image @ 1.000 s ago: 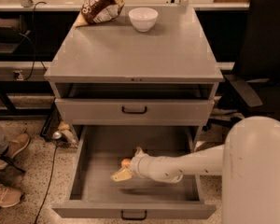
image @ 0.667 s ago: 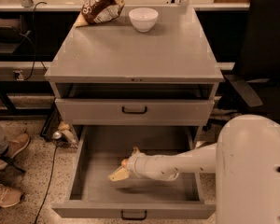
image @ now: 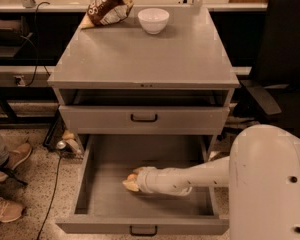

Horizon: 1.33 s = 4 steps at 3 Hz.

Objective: Pick orange from middle drawer and place on counter

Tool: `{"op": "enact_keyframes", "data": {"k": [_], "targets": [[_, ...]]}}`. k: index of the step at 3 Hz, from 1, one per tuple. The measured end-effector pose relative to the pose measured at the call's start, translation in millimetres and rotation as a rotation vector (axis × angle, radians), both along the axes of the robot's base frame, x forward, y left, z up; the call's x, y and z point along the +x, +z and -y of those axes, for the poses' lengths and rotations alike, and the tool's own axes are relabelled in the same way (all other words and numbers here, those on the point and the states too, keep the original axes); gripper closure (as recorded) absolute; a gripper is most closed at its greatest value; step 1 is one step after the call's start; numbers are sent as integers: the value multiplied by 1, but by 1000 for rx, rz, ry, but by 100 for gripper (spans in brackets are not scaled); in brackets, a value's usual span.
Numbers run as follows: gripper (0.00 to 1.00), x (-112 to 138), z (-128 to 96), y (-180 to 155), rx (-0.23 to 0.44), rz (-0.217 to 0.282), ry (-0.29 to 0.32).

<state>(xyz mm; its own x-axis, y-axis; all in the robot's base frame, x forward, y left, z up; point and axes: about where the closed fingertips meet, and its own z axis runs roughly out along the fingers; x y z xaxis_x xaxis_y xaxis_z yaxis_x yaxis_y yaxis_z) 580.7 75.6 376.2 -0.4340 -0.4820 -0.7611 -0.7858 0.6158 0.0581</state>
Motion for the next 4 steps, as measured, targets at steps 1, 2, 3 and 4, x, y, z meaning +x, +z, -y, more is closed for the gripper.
{"op": "enact_keyframes", "data": {"k": [1, 2, 3, 4], "targets": [[72, -10, 15, -15, -25, -33, -11], [94, -16, 27, -24, -24, -44, -19], [100, -19, 30, -26, -22, -46, -20], [100, -19, 30, -26, -22, -46, -20]]}}
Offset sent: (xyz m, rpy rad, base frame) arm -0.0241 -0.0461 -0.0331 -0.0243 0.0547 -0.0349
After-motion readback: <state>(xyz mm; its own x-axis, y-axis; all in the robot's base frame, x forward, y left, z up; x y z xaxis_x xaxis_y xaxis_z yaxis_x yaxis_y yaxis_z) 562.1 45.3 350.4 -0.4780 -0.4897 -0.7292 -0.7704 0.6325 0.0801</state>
